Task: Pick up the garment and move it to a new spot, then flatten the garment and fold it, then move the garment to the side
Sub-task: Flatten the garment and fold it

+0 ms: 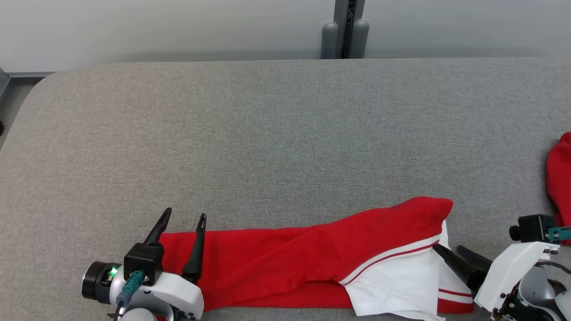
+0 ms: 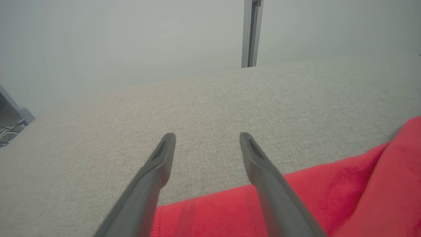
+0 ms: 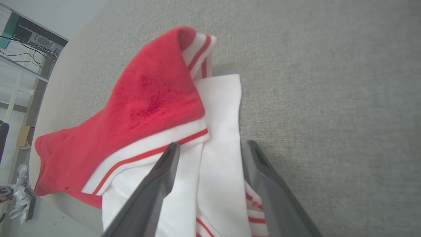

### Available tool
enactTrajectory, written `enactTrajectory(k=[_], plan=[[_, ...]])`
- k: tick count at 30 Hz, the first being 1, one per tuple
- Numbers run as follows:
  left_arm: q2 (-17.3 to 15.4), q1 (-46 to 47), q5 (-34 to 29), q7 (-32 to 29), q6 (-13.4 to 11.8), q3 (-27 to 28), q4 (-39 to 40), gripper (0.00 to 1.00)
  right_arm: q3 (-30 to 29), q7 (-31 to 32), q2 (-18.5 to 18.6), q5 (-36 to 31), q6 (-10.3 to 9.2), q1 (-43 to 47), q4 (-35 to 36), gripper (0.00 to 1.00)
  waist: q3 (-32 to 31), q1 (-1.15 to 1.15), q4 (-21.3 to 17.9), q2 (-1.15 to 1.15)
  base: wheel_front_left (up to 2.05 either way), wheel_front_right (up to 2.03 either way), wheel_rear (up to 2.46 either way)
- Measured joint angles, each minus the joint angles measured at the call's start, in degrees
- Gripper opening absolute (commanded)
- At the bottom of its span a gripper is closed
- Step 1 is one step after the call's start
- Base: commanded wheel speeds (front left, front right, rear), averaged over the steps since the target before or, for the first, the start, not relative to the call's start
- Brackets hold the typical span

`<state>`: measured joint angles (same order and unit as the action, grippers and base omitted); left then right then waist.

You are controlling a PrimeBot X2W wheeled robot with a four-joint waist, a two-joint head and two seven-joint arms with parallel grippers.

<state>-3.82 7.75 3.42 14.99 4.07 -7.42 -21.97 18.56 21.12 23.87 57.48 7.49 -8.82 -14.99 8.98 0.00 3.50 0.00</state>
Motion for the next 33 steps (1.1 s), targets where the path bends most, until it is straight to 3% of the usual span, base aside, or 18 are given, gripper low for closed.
enactTrajectory(k=[20, 33], plan=[[0.24, 0.05, -0.41, 0.00, 0.16, 0.04, 0.16, 1.00, 2.78, 3.72, 1.29, 4.35, 0.01, -3.62, -5.94, 1.00, 0.72, 0.00, 1.19, 0.00, 0.00, 0.00, 0.00], [0.30, 0.38, -0.44, 0.00, 0.22, 0.13, 0.19, 1.00, 7.34, 6.34, 1.49, 8.13, 0.01, -5.68, -5.92, 1.00, 1.48, 0.00, 1.73, 0.00, 0.00, 0.00, 0.00]])
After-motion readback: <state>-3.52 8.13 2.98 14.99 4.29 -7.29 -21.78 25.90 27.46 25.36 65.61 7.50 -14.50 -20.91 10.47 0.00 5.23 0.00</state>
